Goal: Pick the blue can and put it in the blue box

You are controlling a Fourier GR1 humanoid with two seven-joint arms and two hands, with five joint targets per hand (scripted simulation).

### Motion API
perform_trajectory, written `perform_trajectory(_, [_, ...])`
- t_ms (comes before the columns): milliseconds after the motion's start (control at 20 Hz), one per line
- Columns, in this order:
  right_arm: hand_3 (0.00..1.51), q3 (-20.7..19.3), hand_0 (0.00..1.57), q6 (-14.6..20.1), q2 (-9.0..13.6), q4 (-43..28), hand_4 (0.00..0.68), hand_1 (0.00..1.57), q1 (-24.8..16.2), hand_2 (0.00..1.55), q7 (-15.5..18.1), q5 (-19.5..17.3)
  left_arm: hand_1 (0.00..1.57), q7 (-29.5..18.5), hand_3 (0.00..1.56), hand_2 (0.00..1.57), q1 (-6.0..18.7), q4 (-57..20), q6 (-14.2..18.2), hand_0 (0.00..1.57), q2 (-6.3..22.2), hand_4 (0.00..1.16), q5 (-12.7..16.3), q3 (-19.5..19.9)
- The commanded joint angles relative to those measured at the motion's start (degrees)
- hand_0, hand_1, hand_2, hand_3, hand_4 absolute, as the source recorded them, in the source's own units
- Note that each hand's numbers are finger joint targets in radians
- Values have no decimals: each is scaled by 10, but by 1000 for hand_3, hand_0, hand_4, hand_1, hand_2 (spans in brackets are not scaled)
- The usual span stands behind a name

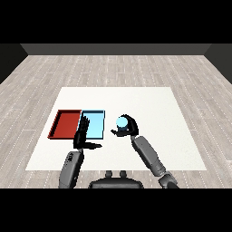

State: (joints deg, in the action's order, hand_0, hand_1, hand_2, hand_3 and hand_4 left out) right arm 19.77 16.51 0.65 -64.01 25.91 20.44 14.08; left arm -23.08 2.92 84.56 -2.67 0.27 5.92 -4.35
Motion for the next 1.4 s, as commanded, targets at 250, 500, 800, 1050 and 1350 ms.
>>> perform_trajectory(250, [1424, -72, 1432, -62, 20, -44, 661, 1432, 17, 1451, -38, -26, 0, 34, 0, 0, 41, -27, 19, 0, -3, 0, 3, -30])
perform_trajectory(500, [1412, -65, 1431, -56, -6, -5, 654, 1431, 37, 1437, -14, -39, 0, 39, 0, 0, 90, -71, 43, 0, -3, 0, 12, -45])
perform_trajectory(800, [1408, -51, 1426, -50, -6, -41, 669, 1426, 20, 1442, -32, -31, 0, 45, 0, 0, 81, -66, 90, 0, -3, 0, 19, -112])
perform_trajectory(1050, [1416, -72, 1419, -84, 10, -70, 660, 1419, 19, 1448, -41, -39, 0, 19, 0, 0, 168, -179, 166, 0, -3, 0, 67, -168])
perform_trajectory(1350, [1403, -27, 1403, -53, -6, -123, 668, 1403, -8, 1439, -58, -44, 0, -2, 0, 0, 148, -196, 137, 0, -3, 0, 72, -161])
